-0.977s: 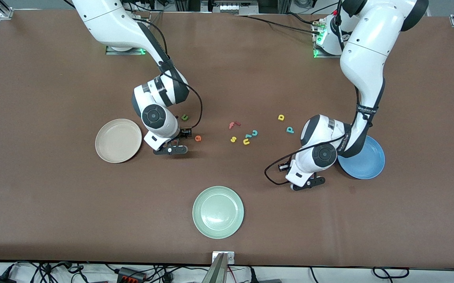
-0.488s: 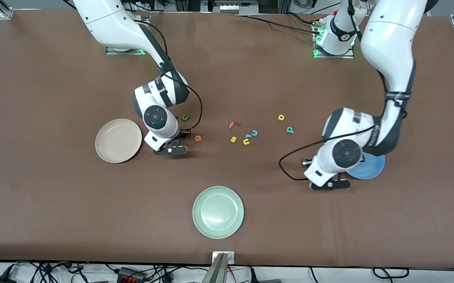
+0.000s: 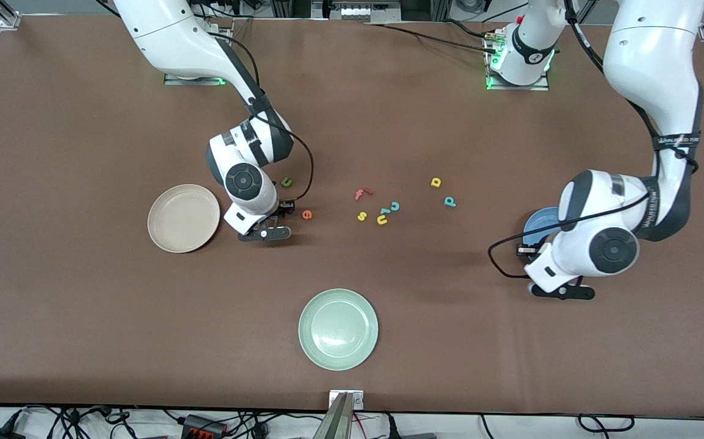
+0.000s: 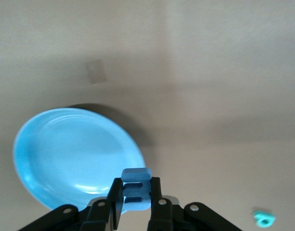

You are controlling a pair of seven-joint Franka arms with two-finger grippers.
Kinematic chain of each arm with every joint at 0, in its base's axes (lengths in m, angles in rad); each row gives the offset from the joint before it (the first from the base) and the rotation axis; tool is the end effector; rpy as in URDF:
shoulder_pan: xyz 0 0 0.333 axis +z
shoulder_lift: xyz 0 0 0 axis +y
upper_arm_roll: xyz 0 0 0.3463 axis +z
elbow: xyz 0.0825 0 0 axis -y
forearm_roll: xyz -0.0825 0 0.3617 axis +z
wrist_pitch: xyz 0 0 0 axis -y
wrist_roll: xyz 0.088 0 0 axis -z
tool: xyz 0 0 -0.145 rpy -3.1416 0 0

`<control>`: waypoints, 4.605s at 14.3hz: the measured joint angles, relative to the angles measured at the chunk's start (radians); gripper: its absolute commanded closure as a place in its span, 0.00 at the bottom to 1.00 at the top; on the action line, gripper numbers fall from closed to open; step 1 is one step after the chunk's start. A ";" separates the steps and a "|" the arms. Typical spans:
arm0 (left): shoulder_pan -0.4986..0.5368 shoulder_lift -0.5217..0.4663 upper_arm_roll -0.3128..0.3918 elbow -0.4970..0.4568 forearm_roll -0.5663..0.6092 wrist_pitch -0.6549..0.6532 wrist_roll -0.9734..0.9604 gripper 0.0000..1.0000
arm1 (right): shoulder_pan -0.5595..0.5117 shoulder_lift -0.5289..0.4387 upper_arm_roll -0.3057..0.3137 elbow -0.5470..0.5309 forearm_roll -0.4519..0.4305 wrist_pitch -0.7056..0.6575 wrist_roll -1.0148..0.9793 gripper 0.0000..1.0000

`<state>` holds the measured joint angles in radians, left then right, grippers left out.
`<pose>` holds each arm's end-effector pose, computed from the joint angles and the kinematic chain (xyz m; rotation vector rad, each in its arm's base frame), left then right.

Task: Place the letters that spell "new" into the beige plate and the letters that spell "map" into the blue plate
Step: 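Carry the blue m onto the blue plate with the left gripper, then drop the pink m on the beige plate while the left gripper withdraws, then reach the right gripper to the orange letter while the left gripper reaches teal, then grasp the orange letter with the right gripper while the left gripper grasps teal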

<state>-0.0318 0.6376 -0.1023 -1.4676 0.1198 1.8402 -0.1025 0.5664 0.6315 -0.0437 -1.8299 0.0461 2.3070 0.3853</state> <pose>0.6701 -0.0656 0.2876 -3.0375 0.1014 0.3876 0.5419 0.3163 0.1780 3.0669 0.1692 -0.2158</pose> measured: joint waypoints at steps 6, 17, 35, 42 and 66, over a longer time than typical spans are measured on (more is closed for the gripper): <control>0.100 -0.008 0.001 -0.078 0.022 -0.005 0.095 0.84 | -0.003 -0.004 -0.023 0.012 -0.007 -0.001 0.001 0.95; 0.163 -0.049 -0.049 -0.321 0.022 0.260 0.100 0.00 | -0.065 -0.131 -0.261 -0.034 -0.022 -0.282 -0.043 0.93; 0.161 -0.161 -0.353 -0.347 0.022 0.094 -0.313 0.00 | 0.158 -0.082 -0.226 0.091 0.104 -0.187 -0.036 0.00; 0.160 -0.167 -0.453 -0.541 0.022 0.355 -0.418 0.09 | 0.242 0.008 -0.224 0.096 0.222 -0.060 0.045 0.20; 0.162 -0.111 -0.446 -0.693 0.092 0.623 -0.564 0.87 | 0.317 0.123 -0.223 0.175 0.223 -0.009 0.162 0.65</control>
<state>0.1306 0.5267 -0.5486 -2.1605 0.2118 2.4628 -0.6663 0.8833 0.7541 -0.2665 -1.6547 0.2693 2.2976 0.5477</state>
